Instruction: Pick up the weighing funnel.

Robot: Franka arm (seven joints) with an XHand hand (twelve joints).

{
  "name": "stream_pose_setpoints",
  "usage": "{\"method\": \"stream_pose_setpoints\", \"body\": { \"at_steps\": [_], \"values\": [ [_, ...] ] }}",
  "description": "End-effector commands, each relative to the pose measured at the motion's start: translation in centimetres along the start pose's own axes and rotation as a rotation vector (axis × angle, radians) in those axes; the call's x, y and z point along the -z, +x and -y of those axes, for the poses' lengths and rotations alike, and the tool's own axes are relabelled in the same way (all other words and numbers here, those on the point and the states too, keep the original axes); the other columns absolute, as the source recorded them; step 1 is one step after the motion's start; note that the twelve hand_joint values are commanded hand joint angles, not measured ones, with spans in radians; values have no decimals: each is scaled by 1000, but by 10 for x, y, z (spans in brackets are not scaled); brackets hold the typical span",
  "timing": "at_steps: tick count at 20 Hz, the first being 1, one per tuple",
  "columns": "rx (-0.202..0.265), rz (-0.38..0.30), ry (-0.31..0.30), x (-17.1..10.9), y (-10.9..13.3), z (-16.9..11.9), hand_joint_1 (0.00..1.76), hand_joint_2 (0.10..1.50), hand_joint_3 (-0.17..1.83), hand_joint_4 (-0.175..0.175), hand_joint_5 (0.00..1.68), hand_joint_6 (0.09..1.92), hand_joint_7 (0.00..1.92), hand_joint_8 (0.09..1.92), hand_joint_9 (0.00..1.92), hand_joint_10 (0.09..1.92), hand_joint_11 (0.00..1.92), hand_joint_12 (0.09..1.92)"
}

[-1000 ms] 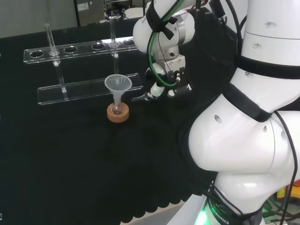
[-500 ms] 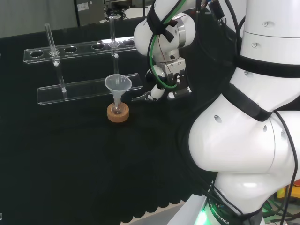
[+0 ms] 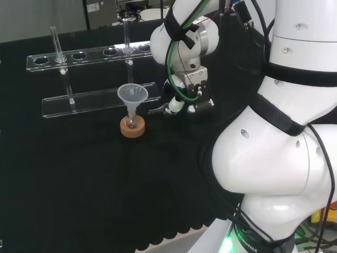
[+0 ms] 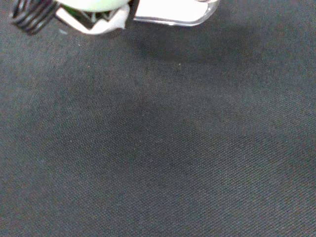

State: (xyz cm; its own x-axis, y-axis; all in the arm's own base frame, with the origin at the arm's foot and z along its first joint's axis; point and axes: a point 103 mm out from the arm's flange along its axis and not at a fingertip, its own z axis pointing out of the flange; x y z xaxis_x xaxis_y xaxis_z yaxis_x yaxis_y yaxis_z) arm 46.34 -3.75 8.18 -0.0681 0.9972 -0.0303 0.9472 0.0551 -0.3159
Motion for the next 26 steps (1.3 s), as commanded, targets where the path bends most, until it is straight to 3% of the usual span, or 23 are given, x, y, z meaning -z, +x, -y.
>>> {"method": "stream_pose_setpoints", "body": {
  "at_steps": [1,5,26],
  "values": [
    [-3,0,-6,-4,1,-2,890,620,626,-66,522,455,502,776,704,608,330,1317],
    [1,0,-8,-6,2,-2,890,618,631,-67,481,559,502,782,704,613,332,1316],
    [1,-3,4,-23,3,-13,904,616,634,-69,483,612,505,792,707,622,340,1316]
  ]
}}
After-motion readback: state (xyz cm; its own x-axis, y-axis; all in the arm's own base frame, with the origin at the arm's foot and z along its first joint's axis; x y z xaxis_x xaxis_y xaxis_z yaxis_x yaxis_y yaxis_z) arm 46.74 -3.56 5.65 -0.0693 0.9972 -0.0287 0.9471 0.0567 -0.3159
